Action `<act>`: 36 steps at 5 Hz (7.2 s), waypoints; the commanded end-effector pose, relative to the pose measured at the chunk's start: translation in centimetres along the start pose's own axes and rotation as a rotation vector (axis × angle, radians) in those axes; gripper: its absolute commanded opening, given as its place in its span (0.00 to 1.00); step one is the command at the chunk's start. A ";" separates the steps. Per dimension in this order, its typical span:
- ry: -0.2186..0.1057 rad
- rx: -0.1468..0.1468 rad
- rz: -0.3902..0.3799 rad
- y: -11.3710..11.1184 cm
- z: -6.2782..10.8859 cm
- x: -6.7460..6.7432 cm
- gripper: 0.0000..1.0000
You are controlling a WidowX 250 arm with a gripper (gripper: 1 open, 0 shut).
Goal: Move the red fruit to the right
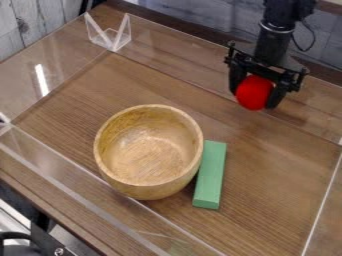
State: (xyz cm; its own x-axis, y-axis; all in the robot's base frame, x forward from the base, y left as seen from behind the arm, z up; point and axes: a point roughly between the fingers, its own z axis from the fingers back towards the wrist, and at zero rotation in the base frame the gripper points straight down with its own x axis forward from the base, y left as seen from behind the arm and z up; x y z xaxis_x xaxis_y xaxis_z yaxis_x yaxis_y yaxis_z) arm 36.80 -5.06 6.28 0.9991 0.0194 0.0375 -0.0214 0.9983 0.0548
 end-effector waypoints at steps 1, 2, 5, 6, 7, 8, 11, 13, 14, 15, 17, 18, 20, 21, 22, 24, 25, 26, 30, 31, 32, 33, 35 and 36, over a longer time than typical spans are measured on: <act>-0.098 -0.018 0.021 0.6 2.6 1.4 1.00; -0.096 -0.019 0.028 1.0 2.0 1.0 1.00; -0.092 -0.022 0.065 0.9 3.7 0.3 1.00; -0.090 -0.019 0.143 0.0 3.9 -0.5 1.00; -0.092 -0.017 0.151 -0.4 3.1 0.0 1.00; -0.094 -0.014 0.164 -0.7 2.3 0.6 1.00; -0.094 -0.008 0.226 0.5 -0.7 0.9 1.00; -0.093 -0.008 0.327 0.5 -1.3 0.8 1.00; -0.092 -0.013 0.387 0.5 -0.3 0.9 1.00; -0.090 -0.020 0.431 1.3 -0.2 1.5 1.00; -0.092 -0.048 0.364 1.7 1.4 0.4 0.00; -0.091 -0.060 0.320 1.7 2.2 0.1 0.00; -0.079 -0.074 0.196 0.6 0.7 -1.1 0.00; -0.073 -0.077 0.134 -0.8 0.2 -1.6 0.00; -0.065 -0.081 0.083 -2.0 -0.2 -1.9 1.00; -0.045 -0.073 0.227 -0.2 0.4 -1.1 1.00; -0.038 -0.071 0.238 -1.0 0.4 -1.1 1.00; -0.033 -0.069 0.249 -1.7 0.6 -1.2 1.00; -0.005 -0.073 0.084 -5.3 -0.5 0.4 1.00; 0.005 -0.078 0.056 -5.7 -0.4 0.4 1.00; 0.015 -0.080 0.028 -6.0 -0.5 0.4 1.00; 0.024 -0.084 0.004 -6.2 -0.4 0.4 1.00; 0.041 -0.088 0.099 -6.3 0.9 0.3 1.00; 0.039 -0.102 0.115 -5.7 1.5 0.1 0.00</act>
State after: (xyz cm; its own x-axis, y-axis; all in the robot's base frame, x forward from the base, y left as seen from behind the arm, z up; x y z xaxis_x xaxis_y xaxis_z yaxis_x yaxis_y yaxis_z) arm 36.14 -10.75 4.31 0.9880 0.1315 -0.0809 -0.1331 0.9910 -0.0152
